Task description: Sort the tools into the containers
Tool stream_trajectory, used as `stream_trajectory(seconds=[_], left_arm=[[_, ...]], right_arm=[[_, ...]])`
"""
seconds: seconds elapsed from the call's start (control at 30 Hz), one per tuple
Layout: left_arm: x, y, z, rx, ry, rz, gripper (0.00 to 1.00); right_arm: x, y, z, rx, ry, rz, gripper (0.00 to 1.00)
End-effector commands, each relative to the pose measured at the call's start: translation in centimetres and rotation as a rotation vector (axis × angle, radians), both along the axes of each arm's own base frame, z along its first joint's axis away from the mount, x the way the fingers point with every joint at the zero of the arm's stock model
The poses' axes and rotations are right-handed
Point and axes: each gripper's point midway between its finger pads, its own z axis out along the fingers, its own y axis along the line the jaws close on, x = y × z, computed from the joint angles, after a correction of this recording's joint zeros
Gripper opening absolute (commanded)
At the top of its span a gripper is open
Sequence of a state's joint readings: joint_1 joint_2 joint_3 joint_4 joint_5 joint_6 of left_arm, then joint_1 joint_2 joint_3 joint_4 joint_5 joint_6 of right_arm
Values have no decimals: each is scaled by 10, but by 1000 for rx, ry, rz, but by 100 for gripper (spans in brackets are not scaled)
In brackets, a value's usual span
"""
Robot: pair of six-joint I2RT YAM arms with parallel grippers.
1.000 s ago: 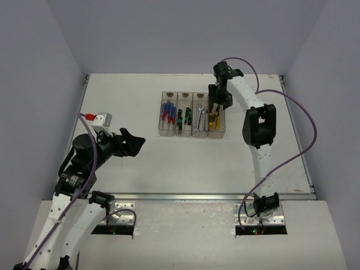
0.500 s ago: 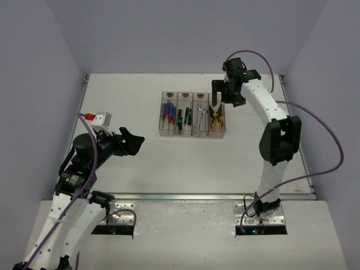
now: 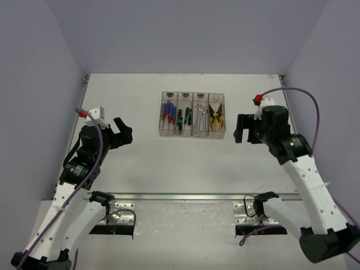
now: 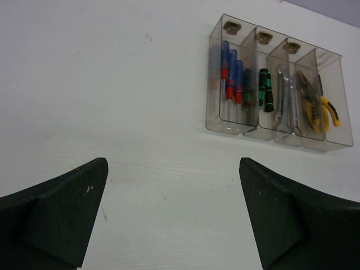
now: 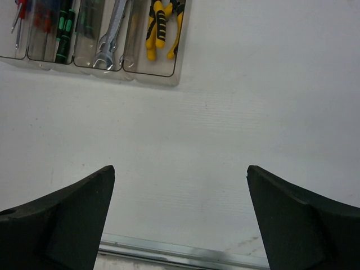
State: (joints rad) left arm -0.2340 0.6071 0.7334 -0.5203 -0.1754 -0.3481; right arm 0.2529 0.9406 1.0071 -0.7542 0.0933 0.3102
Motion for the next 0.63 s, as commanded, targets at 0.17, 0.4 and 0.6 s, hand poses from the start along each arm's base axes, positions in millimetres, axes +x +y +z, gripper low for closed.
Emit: stream_trajectory(seconds=[0.17,0.4,0.6], left_arm=[[8,29,5,39,-73,156,100],[6,25,4,35,-104,120,100],[7,24,3,39,-98,116,100]], right_arm=[[-31,-22,0,-3,-228,-49,99],[-42,-20,-13,5,-225,-20,99],[-43,-24,-15,-3,-228,-44,99]])
